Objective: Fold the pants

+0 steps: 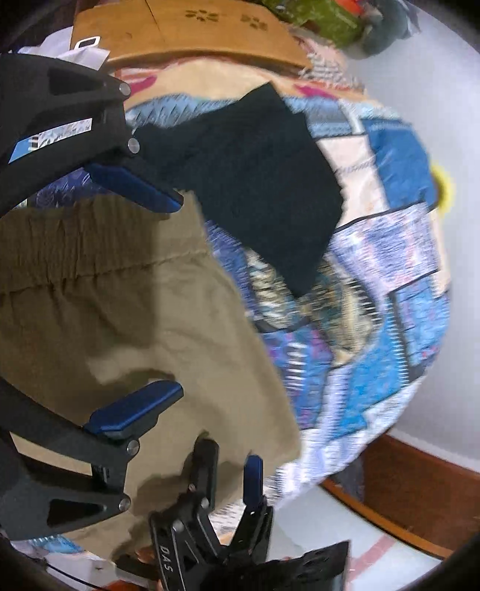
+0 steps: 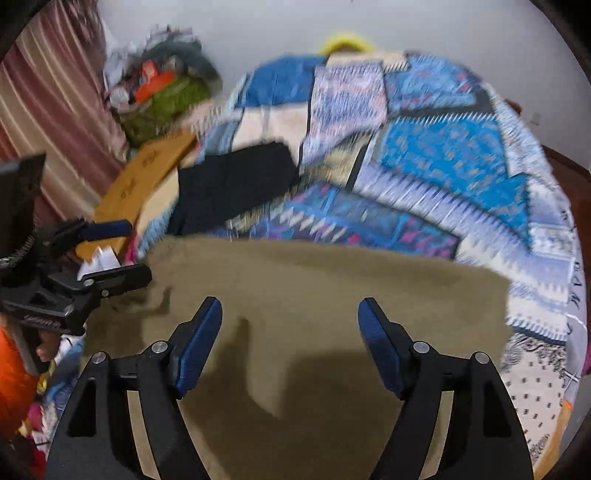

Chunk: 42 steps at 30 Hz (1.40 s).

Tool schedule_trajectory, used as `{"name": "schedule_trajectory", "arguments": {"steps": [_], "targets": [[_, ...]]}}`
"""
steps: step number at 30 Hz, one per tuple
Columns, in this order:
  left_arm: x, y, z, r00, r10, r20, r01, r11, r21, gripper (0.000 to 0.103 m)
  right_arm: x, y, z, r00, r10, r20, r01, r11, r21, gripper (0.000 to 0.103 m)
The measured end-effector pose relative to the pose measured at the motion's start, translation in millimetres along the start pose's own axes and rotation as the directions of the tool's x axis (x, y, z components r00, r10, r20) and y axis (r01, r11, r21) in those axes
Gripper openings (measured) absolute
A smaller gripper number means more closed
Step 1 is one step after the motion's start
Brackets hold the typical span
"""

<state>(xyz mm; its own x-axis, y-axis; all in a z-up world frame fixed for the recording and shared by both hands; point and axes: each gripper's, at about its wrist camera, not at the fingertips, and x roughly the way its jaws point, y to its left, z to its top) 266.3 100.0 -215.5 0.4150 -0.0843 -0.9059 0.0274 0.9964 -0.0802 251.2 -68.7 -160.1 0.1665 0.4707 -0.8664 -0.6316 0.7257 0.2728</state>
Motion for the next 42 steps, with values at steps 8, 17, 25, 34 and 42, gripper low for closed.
{"name": "schedule_trajectory", "arguments": {"steps": [8,17,25,34,42], "targets": [[5,1,-23,0.997,0.067,0.041,-0.069,0.997,0.031,0.101,5,-2,-26,0.998,-0.010,-0.054,0.011,1.000,0.013,0.076],[-20,6,-56,0.989,0.129,0.075,-0.132,0.991,0.034,0.102,-32,-8,-72,0.998,-0.064,-0.016,0.065,0.996,0.061,0.076],[-37,14,-76,0.981,0.166,0.095,-0.164,0.986,-0.034,0.101,-55,-3,-111,0.994,-0.108,0.024,0.106,0.990,0.088,0.077],[-55,26,-97,0.979,0.177,0.104,-0.168,0.982,-0.091,0.101,-78,-11,-152,0.985,-0.152,0.075,0.136,0.973,0.189,0.079],[-85,27,-111,0.986,0.115,0.121,-0.096,0.984,-0.152,0.101,-100,-4,-163,0.977,-0.189,0.094,0.166,0.964,0.209,0.080]]}}
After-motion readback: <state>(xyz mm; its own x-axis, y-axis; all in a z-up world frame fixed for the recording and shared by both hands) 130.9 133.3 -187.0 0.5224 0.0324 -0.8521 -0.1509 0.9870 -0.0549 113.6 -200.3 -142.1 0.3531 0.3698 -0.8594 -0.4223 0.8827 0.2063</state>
